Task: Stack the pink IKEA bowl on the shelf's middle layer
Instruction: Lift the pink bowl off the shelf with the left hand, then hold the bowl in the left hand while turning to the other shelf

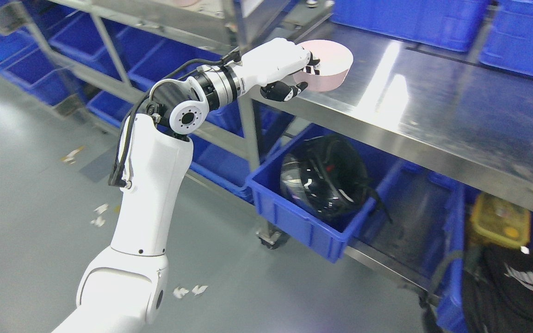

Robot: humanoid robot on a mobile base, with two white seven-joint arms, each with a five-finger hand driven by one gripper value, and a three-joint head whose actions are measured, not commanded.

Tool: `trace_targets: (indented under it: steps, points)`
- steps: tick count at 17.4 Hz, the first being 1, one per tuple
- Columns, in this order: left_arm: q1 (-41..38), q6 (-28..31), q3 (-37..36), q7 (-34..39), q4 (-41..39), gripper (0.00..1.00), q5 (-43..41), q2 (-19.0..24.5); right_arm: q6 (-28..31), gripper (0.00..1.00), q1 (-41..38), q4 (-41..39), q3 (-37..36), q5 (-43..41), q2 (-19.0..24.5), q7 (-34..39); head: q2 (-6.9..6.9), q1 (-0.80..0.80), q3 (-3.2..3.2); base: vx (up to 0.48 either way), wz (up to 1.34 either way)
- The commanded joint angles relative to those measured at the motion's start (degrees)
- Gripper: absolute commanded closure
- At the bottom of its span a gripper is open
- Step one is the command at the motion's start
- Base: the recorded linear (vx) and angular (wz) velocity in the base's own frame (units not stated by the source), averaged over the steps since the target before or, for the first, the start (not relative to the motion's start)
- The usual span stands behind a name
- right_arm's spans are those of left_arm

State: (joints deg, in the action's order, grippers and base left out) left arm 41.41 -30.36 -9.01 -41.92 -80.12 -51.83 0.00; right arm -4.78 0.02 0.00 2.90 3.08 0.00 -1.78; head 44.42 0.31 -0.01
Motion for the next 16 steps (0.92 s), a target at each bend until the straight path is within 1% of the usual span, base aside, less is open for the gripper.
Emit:
trace_targets:
  steps: [1, 3, 6, 7, 8, 11, 12, 16]
  points:
    - [-5.4, -3.7, 2.3, 0.1, -8.1, 0.98, 0.1, 1.0, 0.0, 0.0, -1.3, -1.0, 0.0, 0.0, -1.0, 0.3, 0.0, 0.0, 0.0, 0.007, 1.21]
    - [-7.3, -5.0, 2.3, 0.2, -8.1, 0.98, 0.1, 1.0, 0.0, 0.0, -1.3, -1.0, 0.0, 0.0, -1.0, 0.3, 0.0, 0.0, 0.0, -0.001, 1.37]
    - [-8.0, -5.6, 2.3, 0.4, -9.4, 0.98, 0.1, 1.0, 0.0, 0.0, -1.3, -1.0, 0.0, 0.0, -1.0, 0.3, 0.01, 0.0, 0.0, 0.016, 1.31]
    - [-8.0, -6.2, 2.3, 1.1, -9.4, 0.99, 0.1, 1.0, 0.0, 0.0, -1.3, -1.0, 0.0, 0.0, -1.0, 0.3, 0.01, 0.0, 0.0, 0.041, 1.31]
    - [-8.4, -8.1, 2.6, 3.1, -9.7, 0.99, 0.2, 1.0, 0.0, 0.0, -1.3, -1.0, 0.0, 0.0, -1.0, 0.3, 0.01, 0.0, 0.0, 0.051, 1.16]
    - [-11.9, -13.7, 3.7, 4.0, -9.9, 0.98, 0.4, 1.0, 0.0, 0.0, -1.3, -1.0, 0.0, 0.0, -1.0, 0.3, 0.02, 0.0, 0.0, 0.069, 0.85]
    - [-12.2, -14.6, 3.7, 4.0, -10.1, 0.98, 0.6, 1.0, 0.0, 0.0, -1.3, -1.0, 0.0, 0.0, -1.0, 0.3, 0.02, 0.0, 0.0, 0.079, 0.71]
    - [-14.2, -14.6, 3.9, 4.0, -11.6, 0.98, 3.8, 1.0, 0.0, 0.0, -1.3, -1.0, 0.0, 0.0, -1.0, 0.3, 0.03, 0.0, 0.0, 0.153, 0.44]
